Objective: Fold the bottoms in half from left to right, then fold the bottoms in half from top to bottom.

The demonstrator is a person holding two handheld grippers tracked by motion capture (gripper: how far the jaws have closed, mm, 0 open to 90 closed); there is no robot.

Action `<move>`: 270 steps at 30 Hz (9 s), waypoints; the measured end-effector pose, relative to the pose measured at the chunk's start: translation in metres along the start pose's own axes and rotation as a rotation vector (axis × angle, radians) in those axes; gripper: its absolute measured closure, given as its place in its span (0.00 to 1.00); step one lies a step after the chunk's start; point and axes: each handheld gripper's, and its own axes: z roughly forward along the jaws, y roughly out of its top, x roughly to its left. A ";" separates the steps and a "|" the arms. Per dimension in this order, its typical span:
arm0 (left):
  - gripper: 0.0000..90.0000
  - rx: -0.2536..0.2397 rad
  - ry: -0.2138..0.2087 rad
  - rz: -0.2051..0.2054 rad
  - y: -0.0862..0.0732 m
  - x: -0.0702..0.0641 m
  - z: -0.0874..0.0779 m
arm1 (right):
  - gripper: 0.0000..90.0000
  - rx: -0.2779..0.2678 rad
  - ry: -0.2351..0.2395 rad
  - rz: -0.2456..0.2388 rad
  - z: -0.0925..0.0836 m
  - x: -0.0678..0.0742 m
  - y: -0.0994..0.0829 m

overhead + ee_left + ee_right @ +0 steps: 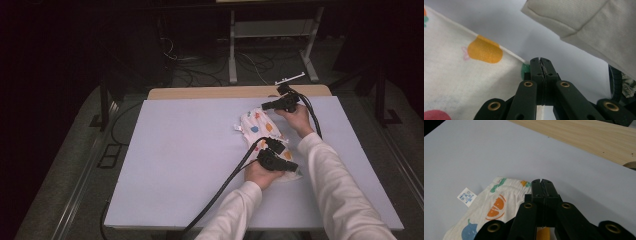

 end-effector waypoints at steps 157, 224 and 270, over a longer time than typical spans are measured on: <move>0.15 -0.217 0.258 -0.187 0.018 0.148 -0.109 | 0.03 0.025 -0.018 0.144 -0.027 0.004 -0.035; 0.97 -0.265 0.336 -0.170 0.026 0.124 -0.096 | 0.97 -0.086 0.066 0.249 -0.037 0.005 -0.067; 0.97 -0.314 0.188 -0.078 0.011 0.080 -0.111 | 0.97 -0.193 0.094 0.170 -0.086 0.036 -0.102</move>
